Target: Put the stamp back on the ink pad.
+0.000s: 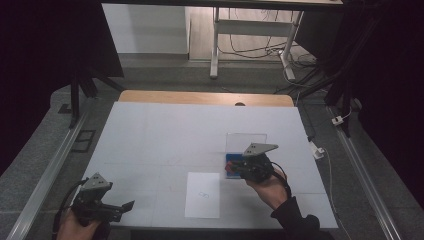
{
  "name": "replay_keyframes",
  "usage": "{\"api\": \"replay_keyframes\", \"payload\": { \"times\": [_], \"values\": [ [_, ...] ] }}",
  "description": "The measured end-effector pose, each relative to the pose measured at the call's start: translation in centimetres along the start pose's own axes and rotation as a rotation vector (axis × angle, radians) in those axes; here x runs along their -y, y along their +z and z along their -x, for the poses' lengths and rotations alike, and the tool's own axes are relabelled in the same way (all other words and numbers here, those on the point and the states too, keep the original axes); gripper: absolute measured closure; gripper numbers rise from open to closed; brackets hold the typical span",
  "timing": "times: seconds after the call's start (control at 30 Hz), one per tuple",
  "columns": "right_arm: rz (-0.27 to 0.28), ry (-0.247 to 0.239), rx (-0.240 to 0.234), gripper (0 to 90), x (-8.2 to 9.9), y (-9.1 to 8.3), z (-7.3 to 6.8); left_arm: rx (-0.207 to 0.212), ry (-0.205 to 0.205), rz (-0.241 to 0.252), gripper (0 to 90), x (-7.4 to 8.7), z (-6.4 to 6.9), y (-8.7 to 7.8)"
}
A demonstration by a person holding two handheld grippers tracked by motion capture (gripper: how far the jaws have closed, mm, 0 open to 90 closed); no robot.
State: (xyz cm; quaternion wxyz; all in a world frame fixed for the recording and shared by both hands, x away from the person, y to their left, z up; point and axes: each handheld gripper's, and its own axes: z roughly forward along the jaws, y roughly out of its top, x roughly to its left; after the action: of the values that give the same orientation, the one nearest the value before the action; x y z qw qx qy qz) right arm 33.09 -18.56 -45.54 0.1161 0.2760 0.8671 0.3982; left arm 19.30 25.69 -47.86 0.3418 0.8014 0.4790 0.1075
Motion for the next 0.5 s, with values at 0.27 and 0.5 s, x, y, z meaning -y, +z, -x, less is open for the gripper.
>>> {"api": "replay_keyframes", "payload": {
  "times": [0.27,0.5],
  "values": [
    [-0.001,0.036,0.064,80.3,0.5,-0.6,1.8,-0.001,0.002,0.001,1.0,0.0,0.0,0.0],
    [-0.011,0.058,0.117,80.3,1.0,-1.0,3.3,0.0,0.002,0.001,1.0,0.0,0.0,0.0]
  ]
}}
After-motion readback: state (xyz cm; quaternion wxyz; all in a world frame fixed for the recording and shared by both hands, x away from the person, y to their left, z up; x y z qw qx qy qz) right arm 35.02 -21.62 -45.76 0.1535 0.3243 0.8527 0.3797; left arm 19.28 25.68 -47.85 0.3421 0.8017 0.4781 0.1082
